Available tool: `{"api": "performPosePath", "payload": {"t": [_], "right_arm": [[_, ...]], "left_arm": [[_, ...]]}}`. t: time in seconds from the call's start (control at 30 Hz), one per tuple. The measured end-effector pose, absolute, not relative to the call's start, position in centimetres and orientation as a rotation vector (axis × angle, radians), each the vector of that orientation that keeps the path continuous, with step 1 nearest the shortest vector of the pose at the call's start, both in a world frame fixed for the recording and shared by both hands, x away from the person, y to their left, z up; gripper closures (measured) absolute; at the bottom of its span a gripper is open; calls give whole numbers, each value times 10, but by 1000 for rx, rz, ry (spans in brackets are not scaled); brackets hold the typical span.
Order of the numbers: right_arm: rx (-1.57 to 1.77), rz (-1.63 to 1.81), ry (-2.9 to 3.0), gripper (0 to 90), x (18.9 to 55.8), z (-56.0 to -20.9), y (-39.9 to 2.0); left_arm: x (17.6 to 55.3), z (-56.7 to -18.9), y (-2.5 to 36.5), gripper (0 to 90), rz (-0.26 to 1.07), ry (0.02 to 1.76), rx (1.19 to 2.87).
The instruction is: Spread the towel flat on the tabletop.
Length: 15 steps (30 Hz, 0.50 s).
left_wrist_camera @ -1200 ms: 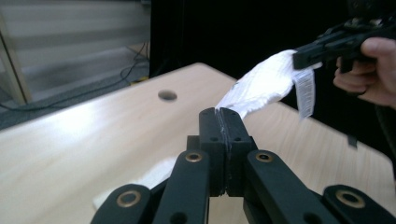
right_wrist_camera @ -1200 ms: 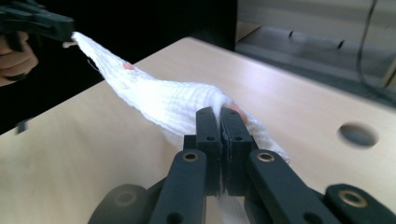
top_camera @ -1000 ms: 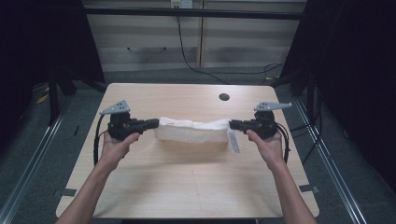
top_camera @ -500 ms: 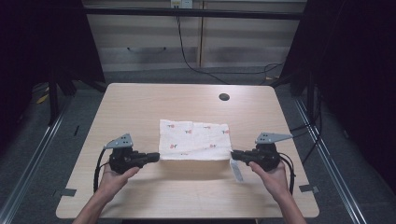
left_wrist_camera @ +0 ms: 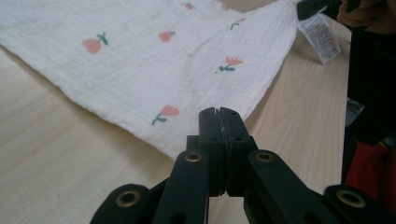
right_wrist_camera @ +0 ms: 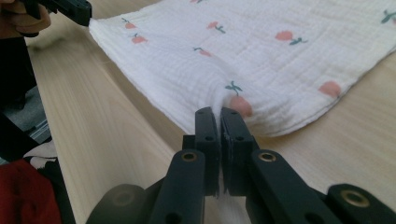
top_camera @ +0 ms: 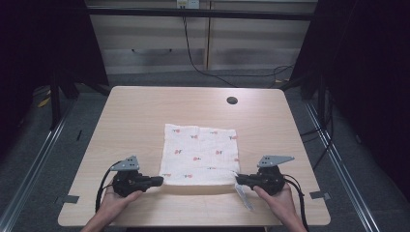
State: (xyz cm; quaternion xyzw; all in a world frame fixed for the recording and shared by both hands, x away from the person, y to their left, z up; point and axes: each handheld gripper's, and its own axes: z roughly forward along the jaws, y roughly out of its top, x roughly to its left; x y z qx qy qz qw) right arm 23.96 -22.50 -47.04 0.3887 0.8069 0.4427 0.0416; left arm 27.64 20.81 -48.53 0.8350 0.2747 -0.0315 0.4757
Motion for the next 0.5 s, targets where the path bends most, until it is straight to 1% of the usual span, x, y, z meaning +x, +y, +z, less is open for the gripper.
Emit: {"api": "performPosePath", "payload": {"t": [0.2, 0.47, 0.5], "right_arm": [[1246, 1342, 2502, 842, 238, -482, -227], [1269, 1342, 2486, 768, 230, -481, -230], [1268, 1358, 2479, 744, 230, -480, -231]], "left_arm": [[278, -491, 207, 885, -91, 686, 2065], [276, -489, 213, 850, -101, 665, 2036], [275, -489, 213, 851, -99, 666, 2036]]}}
